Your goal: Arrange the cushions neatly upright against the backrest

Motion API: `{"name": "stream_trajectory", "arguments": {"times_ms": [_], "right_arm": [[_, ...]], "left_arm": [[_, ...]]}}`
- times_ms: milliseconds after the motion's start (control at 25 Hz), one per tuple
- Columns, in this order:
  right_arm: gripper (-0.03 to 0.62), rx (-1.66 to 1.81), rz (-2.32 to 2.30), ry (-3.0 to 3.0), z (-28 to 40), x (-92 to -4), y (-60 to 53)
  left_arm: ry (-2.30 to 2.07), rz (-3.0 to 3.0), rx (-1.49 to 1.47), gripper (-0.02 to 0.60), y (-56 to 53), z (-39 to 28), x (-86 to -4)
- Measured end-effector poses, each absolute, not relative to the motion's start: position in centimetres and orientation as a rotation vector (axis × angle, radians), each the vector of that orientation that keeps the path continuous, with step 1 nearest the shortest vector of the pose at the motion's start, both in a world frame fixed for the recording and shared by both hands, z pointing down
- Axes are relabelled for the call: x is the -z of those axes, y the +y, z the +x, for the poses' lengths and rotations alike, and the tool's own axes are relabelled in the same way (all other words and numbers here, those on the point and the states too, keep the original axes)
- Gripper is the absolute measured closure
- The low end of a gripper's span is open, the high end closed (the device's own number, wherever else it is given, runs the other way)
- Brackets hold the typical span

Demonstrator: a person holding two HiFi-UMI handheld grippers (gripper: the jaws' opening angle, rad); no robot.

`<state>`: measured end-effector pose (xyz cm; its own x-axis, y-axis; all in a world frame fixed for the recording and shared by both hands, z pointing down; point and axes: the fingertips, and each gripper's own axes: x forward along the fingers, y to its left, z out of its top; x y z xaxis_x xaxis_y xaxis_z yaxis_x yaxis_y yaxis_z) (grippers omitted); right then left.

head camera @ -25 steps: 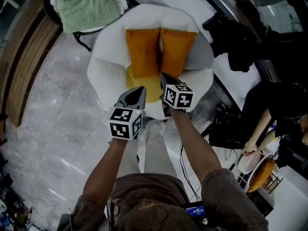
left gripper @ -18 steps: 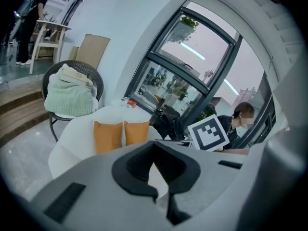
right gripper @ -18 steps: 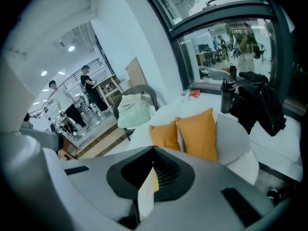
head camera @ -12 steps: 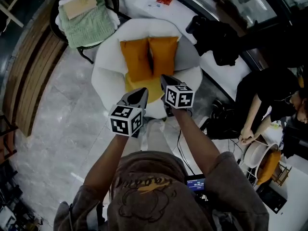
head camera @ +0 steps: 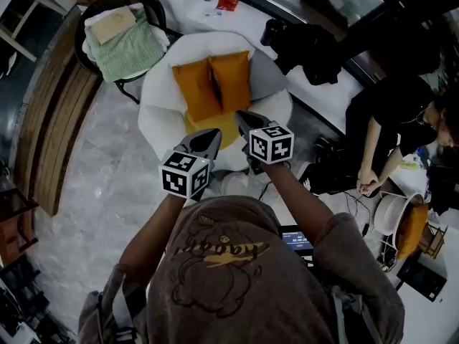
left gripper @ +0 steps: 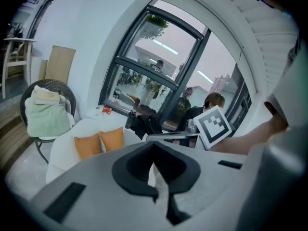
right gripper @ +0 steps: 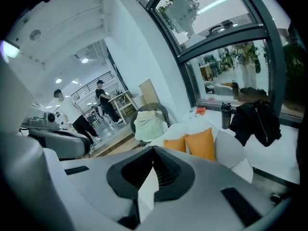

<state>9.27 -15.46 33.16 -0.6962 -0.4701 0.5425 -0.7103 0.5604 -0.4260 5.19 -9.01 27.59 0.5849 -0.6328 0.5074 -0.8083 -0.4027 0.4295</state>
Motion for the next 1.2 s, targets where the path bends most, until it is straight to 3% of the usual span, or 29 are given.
{"name": "stream_trajectory", "arguments": {"times_ms": [440, 880, 1200], "right_arm": [[0.574, -0.787, 0.939, -2.608, 11.2, -23.2, -10.7], [0.574, -0.455, 0.991, -2.781, 11.3, -14.1, -6.2], [0.574, -0.329, 0.970, -2.822, 11.7, -12.9, -5.0]], "left_arm": [[-1.035, 2.324, -0.331, 0.577, -8.1, 7.1, -22.5], [-1.017, 2.473, -0.301, 0.577, -7.1, 7.9, -17.2], [-0.979, 2.514, -0.267, 0.577, -6.4, 8.8, -16.2]]}}
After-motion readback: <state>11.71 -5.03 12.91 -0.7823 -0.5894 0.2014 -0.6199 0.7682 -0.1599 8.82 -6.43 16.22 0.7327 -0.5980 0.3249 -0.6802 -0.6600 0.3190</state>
